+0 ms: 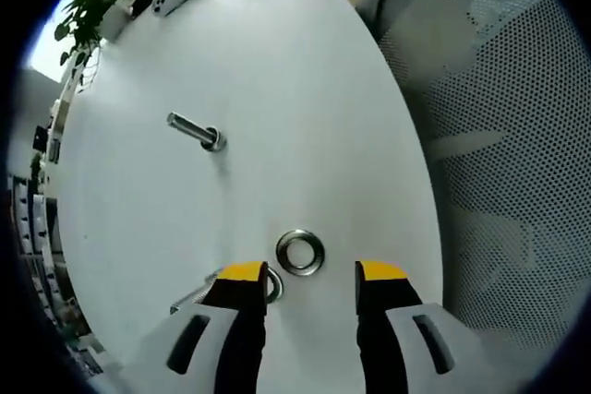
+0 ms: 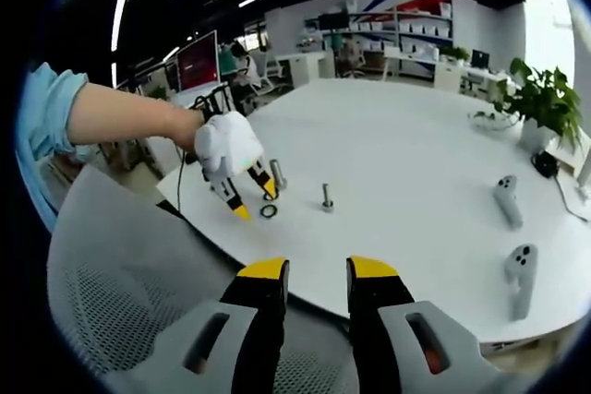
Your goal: Place the washer onto the threaded stud by aligning its center hole with the stud, sliding it down to the base, and recovering from edge contact or off-axis alignment until the washer reaches the visible bottom stop.
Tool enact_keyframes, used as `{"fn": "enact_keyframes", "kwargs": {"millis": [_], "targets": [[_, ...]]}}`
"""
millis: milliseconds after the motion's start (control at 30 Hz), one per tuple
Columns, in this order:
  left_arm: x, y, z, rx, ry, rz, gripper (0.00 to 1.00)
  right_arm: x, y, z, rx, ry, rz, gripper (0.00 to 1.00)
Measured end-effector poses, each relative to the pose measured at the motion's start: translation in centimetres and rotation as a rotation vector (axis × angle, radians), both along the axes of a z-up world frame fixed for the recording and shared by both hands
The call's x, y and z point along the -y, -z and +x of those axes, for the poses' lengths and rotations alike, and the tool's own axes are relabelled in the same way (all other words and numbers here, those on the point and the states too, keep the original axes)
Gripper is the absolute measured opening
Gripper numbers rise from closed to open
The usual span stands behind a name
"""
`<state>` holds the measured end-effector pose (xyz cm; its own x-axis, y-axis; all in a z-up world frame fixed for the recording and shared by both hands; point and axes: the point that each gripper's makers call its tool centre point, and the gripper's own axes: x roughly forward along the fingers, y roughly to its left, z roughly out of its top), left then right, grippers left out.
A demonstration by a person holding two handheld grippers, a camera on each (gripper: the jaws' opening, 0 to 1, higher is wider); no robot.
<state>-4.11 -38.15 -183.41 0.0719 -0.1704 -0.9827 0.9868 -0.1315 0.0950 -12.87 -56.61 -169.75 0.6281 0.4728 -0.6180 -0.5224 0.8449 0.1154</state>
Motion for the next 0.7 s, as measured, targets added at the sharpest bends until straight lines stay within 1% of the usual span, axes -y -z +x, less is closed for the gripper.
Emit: {"fn": "enact_keyframes", "kwargs": {"millis": [33, 67, 133, 167, 200, 267, 467, 567, 633, 700], "targets": [[0.2, -0.1, -0.1, -0.021, -0.031, -0.029, 0.37, 0.0, 0.0, 0.0, -0.001, 0.001, -0.002, 0.27], [0.0, -0.4, 0.2, -0.018, -0.066, -0.041, 0.37, 0.1, 0.0, 0.0, -0.001, 0.003, -0.003, 0.27], [-0.3, -0.7, 0.5, -0.009, -0.045, -0.041, 0.37, 0.1, 0.0, 0.0, -0.001, 0.009, -0.002, 0.27], [-0.5, -0.7, 0.7, 0.001, -0.042, -0.046, 0.37, 0.1, 0.0, 0.0, -0.002, 0.011, 0.000, 0.27], [-0.6, -0.7, 0.8, 0.000, -0.047, -0.048, 0.37, 0.2, 0.0, 0.0, -0.003, 0.013, 0.000, 0.27], [-0.2, -0.3, 0.4, -0.053, -0.106, -0.091, 0.36, 0.2, 0.0, 0.0, -0.003, 0.014, -0.006, 0.27], [0.4, 0.3, 0.7, -0.063, -0.095, -0.102, 0.37, 0.2, 0.0, 0.0, 0.000, 0.012, -0.005, 0.27], [0.5, 0.9, 0.4, -0.097, -0.101, -0.093, 0.37, 0.3, -0.1, 0.2, 0.004, 0.017, -0.007, 0.27], [0.9, 1.0, 0.4, -0.129, -0.150, -0.114, 0.36, 0.4, -0.1, 0.3, 0.007, 0.025, -0.011, 0.27], [0.9, 1.2, 0.6, -0.132, -0.147, -0.106, 0.36, 0.4, -0.1, 0.2, 0.005, 0.028, -0.010, 0.27]]}}
